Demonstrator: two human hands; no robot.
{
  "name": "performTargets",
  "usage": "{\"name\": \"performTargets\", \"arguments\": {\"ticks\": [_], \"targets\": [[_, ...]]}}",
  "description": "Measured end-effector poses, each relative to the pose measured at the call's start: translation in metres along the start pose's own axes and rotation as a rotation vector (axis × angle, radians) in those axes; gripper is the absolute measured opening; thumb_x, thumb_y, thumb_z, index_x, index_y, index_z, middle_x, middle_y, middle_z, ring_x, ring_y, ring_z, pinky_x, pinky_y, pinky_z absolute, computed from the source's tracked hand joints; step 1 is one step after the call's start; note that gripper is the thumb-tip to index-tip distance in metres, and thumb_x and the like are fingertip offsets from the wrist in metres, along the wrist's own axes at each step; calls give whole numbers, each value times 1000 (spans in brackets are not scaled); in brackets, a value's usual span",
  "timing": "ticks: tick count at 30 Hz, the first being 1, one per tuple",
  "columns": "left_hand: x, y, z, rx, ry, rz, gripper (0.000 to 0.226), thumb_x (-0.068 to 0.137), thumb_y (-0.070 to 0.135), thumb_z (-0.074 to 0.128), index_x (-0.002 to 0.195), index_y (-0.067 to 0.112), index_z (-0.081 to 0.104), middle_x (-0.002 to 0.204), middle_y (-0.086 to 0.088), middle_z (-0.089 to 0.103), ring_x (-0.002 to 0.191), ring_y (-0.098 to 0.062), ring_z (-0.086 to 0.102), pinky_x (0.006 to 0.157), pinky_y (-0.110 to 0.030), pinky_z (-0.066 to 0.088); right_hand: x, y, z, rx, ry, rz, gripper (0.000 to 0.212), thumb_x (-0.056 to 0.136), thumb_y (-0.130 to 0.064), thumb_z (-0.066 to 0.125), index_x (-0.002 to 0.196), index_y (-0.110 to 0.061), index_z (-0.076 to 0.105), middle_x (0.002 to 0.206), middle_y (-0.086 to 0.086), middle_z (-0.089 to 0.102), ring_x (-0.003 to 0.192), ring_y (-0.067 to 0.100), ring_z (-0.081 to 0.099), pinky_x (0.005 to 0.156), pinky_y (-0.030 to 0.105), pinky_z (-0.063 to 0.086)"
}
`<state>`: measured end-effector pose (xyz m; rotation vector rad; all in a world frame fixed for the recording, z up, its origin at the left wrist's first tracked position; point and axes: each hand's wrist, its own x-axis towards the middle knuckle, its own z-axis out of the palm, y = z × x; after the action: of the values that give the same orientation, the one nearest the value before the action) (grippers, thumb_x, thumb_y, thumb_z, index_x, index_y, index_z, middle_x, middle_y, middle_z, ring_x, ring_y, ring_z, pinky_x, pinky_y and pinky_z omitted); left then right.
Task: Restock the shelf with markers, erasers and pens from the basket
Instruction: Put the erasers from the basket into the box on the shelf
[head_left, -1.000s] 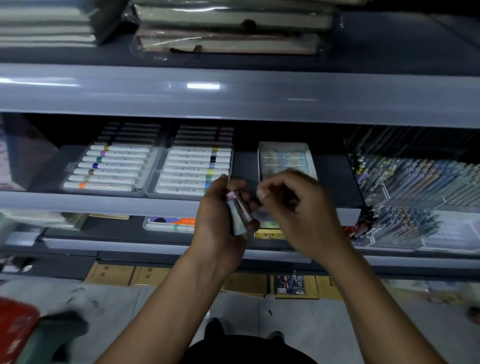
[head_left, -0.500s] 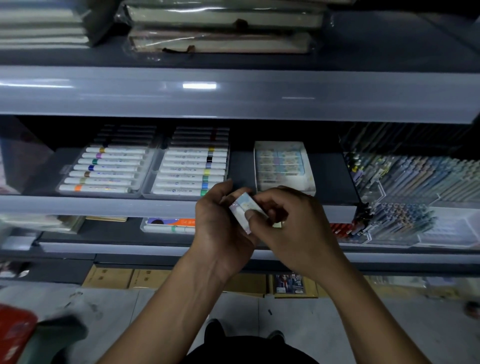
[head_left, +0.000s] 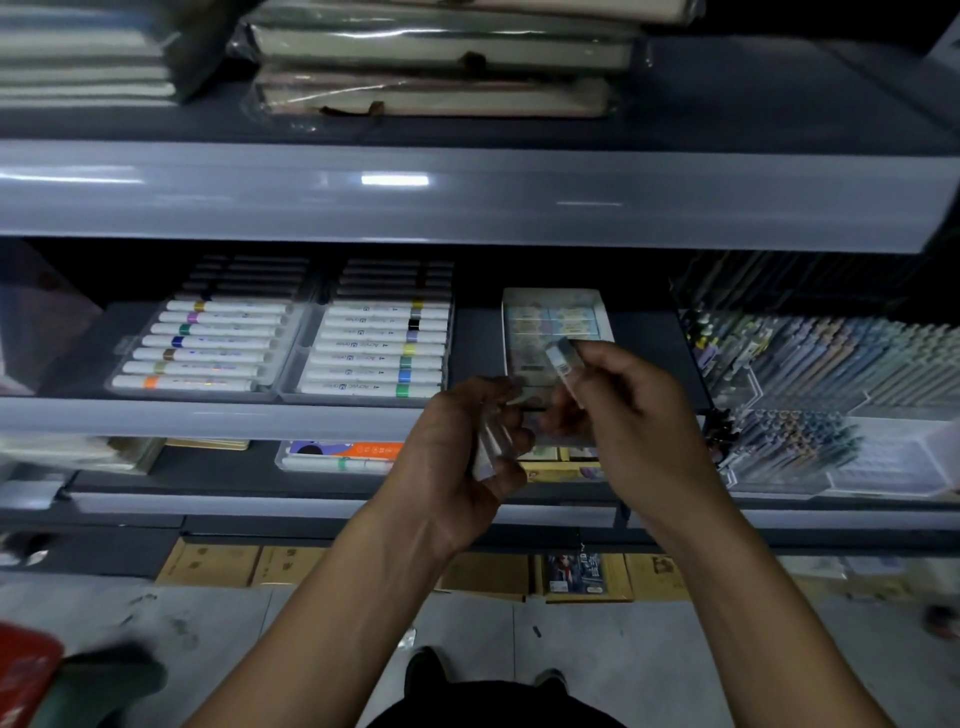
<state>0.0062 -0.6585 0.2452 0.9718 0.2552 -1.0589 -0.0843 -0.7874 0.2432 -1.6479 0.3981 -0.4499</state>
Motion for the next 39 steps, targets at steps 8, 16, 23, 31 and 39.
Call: {"name": "performTargets", "arguments": {"ticks": [8,16,23,31,39], "targets": [[17,-7,-7,680,128,673,24,99,12,68,82,28,73,65,11,67,53,-4,56,46,-17,42,22,5,-27,-278,-8,-34,14,102,-36,61,112,-45,57,94,-24,68,81,-1,65,72,30,49],[39,-12,-28,1258,222,998,11,94,23,73,102,31,73,80,8,70,68,-6,62,56,-22,47,55,8,-51,-781,21,-137,24,87,-25,80,109,-31,72,111,-8,57,110,15,53,86,27,42],[43,-12,-31,1285,239,1002,10,96,23,73,99,32,72,79,12,69,71,-3,62,54,-10,39,76,11,-46,-1158,-52,-152,32,83,-15,78,114,-22,76,117,7,67,115,32,55,97,40,46],[43,-10,-30,1257,213,998,9,96,19,73,97,28,74,80,15,69,69,1,60,56,-7,36,85,12,-44,-1100,-59,-183,18,81,-9,82,96,-18,76,106,1,73,99,19,65,82,28,49],[41,-8,-29,1250,194,1011,11,95,15,74,95,26,75,78,25,64,69,6,59,57,-4,36,85,16,-43,-1088,-52,-179,9,82,-21,86,80,-19,77,89,-6,70,79,8,56,74,25,48]]}}
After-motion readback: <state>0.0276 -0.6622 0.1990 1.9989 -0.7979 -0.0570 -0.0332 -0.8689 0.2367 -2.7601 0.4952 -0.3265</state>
